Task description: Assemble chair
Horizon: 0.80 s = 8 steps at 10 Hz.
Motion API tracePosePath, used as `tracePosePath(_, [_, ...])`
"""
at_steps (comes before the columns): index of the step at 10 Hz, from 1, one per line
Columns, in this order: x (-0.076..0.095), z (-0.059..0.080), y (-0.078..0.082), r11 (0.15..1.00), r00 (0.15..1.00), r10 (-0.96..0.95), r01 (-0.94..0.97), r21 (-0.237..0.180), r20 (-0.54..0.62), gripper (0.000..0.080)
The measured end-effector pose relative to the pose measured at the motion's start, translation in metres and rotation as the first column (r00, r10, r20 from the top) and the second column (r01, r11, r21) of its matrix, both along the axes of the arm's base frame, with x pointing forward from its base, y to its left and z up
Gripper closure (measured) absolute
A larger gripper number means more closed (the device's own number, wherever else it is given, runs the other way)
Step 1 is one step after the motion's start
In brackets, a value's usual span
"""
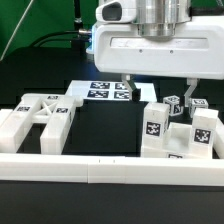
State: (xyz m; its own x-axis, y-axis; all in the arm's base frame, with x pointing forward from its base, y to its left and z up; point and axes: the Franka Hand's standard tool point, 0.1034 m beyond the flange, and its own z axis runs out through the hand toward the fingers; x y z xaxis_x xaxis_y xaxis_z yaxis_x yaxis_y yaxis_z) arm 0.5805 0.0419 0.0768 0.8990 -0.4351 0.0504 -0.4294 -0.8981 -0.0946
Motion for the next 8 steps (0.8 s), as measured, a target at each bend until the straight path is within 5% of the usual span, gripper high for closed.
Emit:
tracePosePath(2, [0.000,-0.001,-0.001,1.000,1.000,0.005,-0.005,-0.002,0.003,0.0150])
tracePosePath(6, [-0.002,-0.032,-0.001,0.990,0.988,0.128,-0.121,-0.079,0.090,0.0150])
tracePosePath(8, [-0.001,-0.031,-0.002,0.990,0.988,0.125,-0.118,-0.077,0.088,0.0150])
